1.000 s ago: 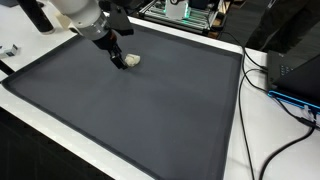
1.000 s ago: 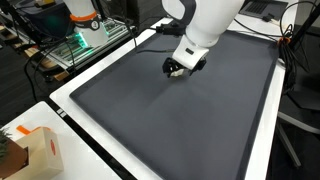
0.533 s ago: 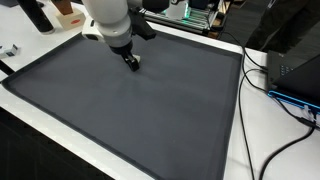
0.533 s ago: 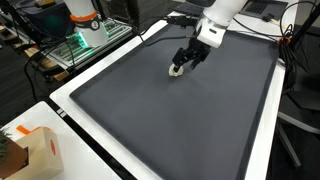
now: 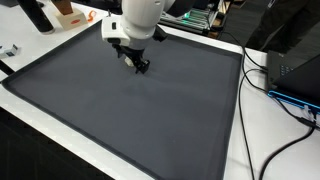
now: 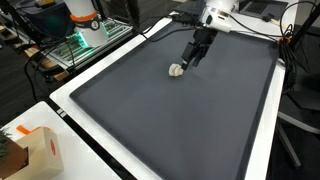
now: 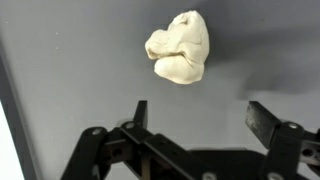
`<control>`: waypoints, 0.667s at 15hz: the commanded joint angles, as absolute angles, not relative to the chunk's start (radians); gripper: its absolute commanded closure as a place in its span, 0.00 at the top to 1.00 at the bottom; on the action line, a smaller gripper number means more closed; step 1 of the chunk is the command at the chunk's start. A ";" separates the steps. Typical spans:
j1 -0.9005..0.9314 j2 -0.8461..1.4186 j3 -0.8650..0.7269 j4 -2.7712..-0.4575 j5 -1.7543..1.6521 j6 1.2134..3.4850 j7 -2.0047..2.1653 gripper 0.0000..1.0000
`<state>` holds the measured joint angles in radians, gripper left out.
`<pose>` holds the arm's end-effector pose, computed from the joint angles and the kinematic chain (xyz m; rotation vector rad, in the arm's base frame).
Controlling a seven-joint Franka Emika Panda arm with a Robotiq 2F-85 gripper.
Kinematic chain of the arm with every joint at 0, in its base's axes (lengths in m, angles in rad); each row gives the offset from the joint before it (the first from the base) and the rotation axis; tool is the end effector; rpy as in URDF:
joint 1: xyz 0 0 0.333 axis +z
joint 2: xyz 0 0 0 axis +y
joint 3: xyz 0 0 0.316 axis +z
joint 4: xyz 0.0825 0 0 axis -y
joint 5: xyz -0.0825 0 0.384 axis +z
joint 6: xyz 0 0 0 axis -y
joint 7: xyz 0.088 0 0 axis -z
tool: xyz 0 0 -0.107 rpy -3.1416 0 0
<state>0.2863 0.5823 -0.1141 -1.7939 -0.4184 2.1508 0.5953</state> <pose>0.6261 0.0962 0.2135 2.6921 -0.1877 -0.0861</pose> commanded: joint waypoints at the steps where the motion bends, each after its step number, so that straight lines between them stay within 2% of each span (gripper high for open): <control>1: 0.291 0.499 -0.110 -1.922 -0.501 2.280 0.584 1.00; 7: 0.273 0.416 -0.094 -2.027 -0.526 2.371 0.489 1.00; 10: 0.219 0.372 -0.038 -2.064 -0.405 2.348 0.354 1.00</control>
